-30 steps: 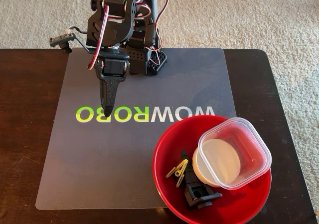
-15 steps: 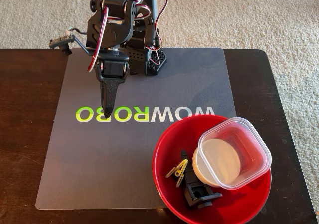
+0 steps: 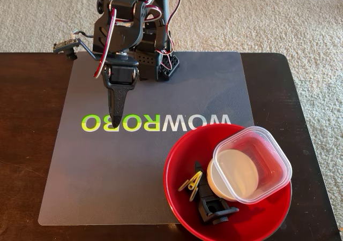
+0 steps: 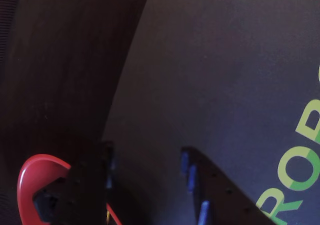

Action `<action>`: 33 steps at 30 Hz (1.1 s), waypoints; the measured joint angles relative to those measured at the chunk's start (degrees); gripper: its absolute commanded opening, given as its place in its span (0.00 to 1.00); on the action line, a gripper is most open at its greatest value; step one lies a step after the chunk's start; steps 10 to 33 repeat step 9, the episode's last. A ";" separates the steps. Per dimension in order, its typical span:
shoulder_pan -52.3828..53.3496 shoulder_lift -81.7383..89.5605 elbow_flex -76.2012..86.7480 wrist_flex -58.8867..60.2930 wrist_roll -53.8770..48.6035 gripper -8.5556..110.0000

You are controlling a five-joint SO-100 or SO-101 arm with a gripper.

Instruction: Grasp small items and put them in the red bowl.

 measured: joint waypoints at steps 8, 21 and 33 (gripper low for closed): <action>0.00 -0.53 0.00 0.00 0.00 0.21; 0.00 -0.53 0.00 0.00 0.00 0.21; 0.00 -0.53 0.00 0.00 0.00 0.21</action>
